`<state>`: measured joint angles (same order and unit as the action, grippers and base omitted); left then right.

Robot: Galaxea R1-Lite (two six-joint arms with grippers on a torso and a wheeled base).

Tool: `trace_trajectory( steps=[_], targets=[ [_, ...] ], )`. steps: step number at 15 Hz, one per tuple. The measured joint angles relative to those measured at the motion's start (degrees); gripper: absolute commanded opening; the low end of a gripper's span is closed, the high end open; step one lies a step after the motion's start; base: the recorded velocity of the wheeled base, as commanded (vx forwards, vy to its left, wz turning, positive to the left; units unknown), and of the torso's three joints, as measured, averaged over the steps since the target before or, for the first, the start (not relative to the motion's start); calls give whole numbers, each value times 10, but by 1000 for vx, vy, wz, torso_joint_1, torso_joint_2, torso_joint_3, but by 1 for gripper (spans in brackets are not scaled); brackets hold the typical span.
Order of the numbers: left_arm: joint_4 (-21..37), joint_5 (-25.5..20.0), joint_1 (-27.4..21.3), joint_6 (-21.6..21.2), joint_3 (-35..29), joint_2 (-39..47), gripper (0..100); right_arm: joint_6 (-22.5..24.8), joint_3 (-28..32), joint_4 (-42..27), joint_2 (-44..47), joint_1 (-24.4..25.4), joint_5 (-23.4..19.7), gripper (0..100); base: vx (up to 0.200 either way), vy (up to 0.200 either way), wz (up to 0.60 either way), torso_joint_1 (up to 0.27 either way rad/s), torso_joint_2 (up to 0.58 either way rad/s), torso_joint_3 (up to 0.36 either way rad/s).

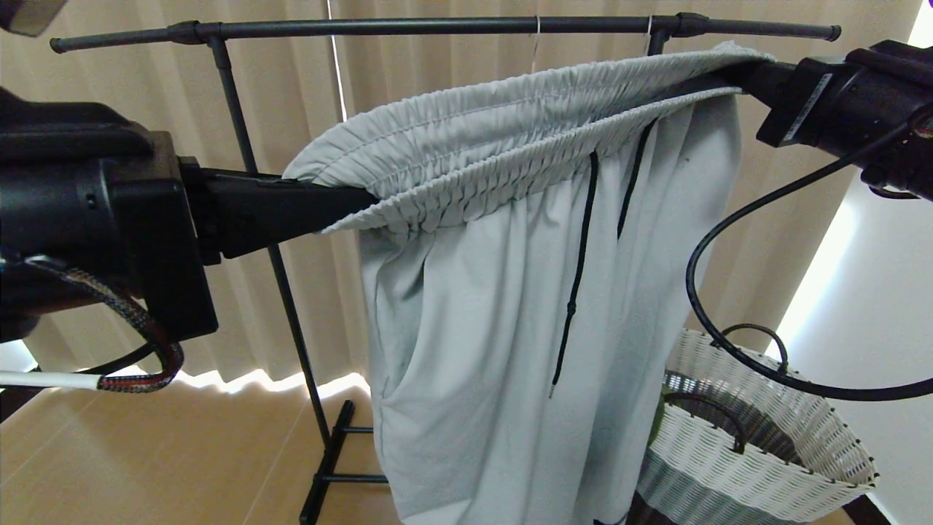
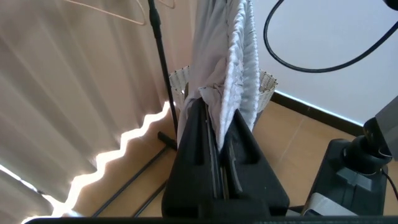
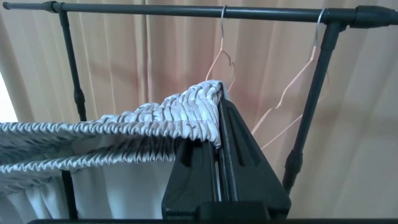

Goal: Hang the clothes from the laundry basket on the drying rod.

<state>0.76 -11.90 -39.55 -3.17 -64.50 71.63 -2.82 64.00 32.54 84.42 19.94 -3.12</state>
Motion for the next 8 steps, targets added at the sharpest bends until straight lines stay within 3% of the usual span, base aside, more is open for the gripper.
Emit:
trace_trajectory(
  steps=[3, 6, 8],
  targets=[
    [0, 0, 2, -2, -2, 1, 0, 1, -1, -13, -8, 0, 2, 0, 0, 0, 0, 0, 0, 0],
    [-2, 3, 19, -58, -7, 13, 0, 2, -7, -71, -37, 0, 3, 0, 0, 0, 0, 0, 0, 0],
    [-5, 14, 28, -68, -22, 28, 0, 3, -11, -95, -63, 0, 2, 0, 0, 0, 0, 0, 0, 0]
  ],
)
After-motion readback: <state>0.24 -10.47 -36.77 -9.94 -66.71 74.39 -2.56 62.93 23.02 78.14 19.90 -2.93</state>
